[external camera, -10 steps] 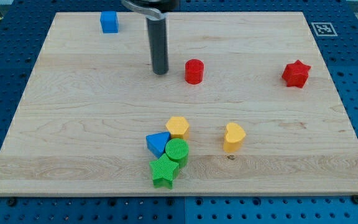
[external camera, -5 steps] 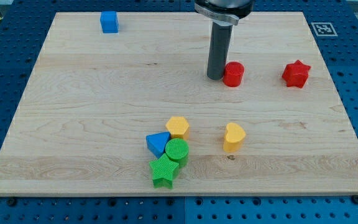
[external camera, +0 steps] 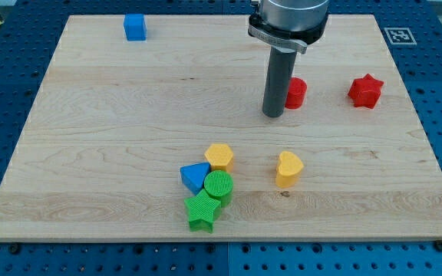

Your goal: Push red circle to red star

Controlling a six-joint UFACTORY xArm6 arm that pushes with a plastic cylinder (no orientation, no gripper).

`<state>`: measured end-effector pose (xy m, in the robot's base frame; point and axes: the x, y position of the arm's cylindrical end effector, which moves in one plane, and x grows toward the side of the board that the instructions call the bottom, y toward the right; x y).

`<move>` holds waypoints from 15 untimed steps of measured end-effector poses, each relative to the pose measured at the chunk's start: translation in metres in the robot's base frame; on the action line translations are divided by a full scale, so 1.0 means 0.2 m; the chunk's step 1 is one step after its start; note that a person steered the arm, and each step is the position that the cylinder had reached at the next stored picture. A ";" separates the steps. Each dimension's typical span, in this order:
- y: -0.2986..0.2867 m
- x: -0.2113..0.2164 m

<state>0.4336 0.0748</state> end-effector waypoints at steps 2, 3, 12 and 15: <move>0.20 0.01; 0.20 0.01; 0.18 -0.13; 0.42 -0.22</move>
